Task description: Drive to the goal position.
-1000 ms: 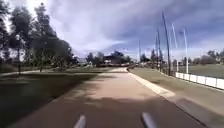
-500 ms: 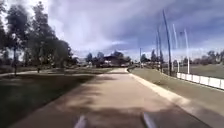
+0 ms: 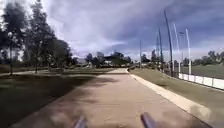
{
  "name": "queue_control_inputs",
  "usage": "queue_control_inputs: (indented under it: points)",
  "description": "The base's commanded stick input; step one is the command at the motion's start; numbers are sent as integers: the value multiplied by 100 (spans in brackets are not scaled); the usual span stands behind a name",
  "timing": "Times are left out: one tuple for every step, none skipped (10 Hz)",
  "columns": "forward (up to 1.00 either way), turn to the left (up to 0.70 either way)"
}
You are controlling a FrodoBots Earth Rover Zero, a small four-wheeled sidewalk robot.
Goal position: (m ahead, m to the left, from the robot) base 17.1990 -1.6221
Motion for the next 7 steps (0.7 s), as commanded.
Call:
queue_control_inputs:
  points:
    - [100,0]
    - [100,0]
    - [100,0]
    - [100,0]
    - [100,-18]
    - [100,-8]
    - [100,0]
